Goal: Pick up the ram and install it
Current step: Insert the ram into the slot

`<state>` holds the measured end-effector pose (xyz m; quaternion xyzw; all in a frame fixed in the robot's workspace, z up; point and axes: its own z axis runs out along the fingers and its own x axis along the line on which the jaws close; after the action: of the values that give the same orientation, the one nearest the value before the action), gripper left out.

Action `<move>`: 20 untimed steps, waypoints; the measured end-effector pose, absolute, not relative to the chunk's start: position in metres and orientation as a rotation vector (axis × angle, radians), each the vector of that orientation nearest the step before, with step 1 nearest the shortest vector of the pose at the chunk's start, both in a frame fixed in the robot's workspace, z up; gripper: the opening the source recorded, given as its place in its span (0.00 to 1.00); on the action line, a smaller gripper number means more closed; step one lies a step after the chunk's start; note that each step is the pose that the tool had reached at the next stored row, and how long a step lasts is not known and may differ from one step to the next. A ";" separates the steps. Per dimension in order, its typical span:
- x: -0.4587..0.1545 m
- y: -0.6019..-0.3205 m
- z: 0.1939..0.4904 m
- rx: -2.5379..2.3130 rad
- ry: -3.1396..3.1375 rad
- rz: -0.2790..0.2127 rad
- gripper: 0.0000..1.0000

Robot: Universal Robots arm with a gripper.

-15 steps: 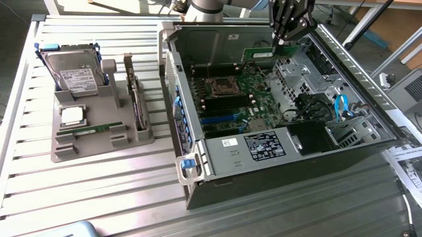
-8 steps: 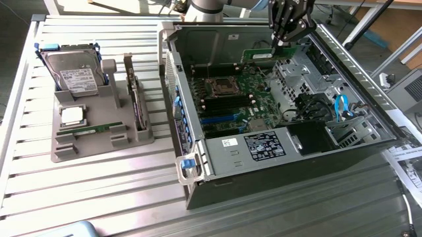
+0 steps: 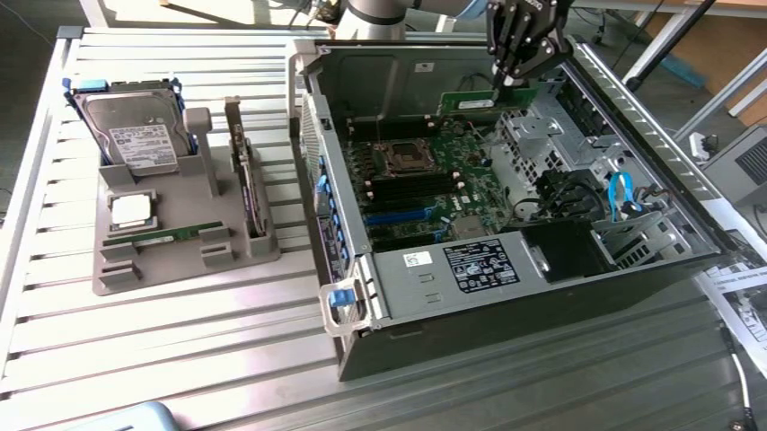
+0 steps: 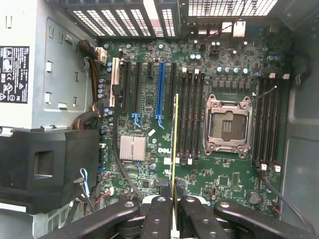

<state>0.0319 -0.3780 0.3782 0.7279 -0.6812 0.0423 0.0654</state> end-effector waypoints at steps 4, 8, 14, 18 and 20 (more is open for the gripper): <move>0.032 -0.378 0.377 2.196 -2.055 0.128 0.14; 0.032 -0.378 0.375 2.196 -2.055 0.128 0.14; 0.032 -0.378 0.372 2.196 -2.055 0.128 0.14; 0.032 -0.378 0.370 2.196 -2.055 0.128 0.14; 0.032 -0.378 0.368 2.196 -2.055 0.128 0.14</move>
<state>0.0319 -0.3780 0.3682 0.7279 -0.6812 0.0423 0.0654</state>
